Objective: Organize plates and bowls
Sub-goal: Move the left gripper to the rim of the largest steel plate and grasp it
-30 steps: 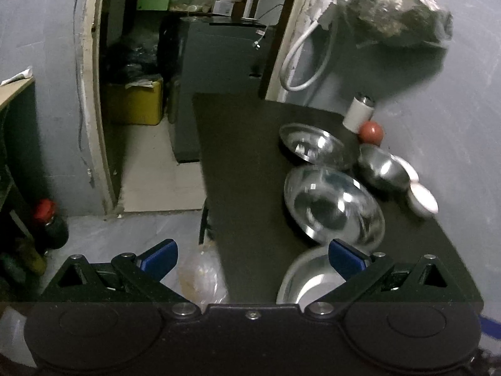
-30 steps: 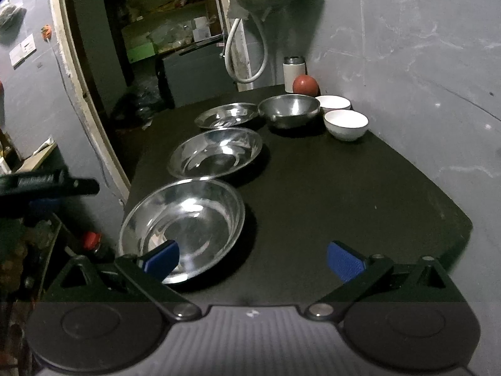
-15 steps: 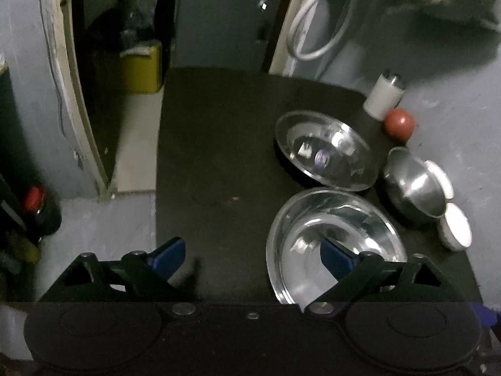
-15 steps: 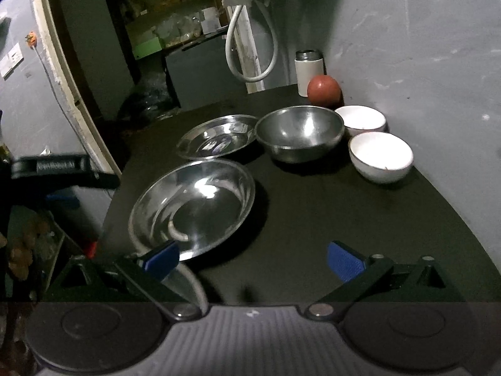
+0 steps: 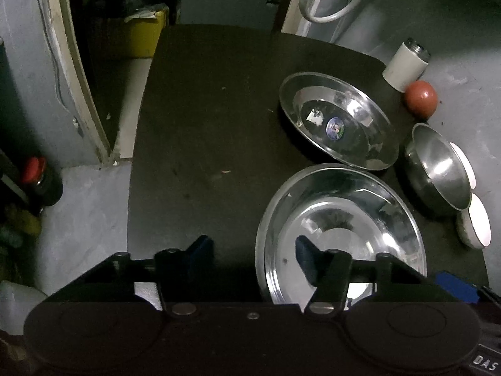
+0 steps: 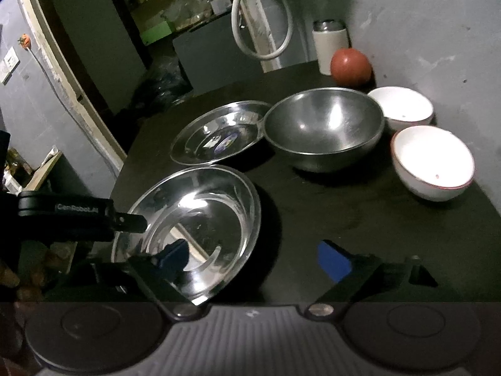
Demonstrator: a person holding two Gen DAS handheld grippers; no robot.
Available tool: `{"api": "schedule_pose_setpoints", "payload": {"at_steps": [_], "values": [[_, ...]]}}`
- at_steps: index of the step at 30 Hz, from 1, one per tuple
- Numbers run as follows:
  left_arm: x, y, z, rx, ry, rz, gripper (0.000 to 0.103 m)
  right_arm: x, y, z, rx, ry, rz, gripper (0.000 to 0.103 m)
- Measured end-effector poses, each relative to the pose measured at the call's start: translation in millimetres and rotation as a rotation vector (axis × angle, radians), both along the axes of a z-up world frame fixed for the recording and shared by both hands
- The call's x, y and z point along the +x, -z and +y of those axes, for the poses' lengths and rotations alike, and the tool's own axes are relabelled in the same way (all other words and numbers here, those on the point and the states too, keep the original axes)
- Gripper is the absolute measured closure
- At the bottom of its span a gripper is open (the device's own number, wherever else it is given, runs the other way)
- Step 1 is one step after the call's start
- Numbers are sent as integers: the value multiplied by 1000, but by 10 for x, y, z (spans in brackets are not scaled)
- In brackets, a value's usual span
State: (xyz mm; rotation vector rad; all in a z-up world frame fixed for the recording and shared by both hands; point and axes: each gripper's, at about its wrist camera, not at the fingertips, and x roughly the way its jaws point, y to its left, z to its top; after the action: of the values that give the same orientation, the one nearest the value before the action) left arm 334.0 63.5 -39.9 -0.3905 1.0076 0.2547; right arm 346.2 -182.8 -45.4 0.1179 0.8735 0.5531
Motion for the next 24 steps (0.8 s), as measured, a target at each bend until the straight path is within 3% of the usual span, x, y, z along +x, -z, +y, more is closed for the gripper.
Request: {"api": "schedule_pose_setpoints", "payload": {"at_steps": [7, 9, 11, 15, 21, 24], "values": [[1, 13, 18, -32, 3, -15, 70, 63, 70, 103, 4, -40, 26, 34], [3, 15, 22, -50, 5, -20, 75, 54, 73, 122, 5, -45, 27, 46], [1, 25, 18, -62, 7, -25, 86, 42, 68, 140, 1, -47, 28, 50], [3, 31, 1, -58, 8, -33, 88, 30, 63, 162, -5, -45, 22, 65], [-2, -9, 2, -51, 4, -41, 92, -18, 42, 180, -27, -9, 12, 80], [-18, -49, -16, -57, 15, -54, 93, -36, -1, 173, -39, 3, -9, 82]]}}
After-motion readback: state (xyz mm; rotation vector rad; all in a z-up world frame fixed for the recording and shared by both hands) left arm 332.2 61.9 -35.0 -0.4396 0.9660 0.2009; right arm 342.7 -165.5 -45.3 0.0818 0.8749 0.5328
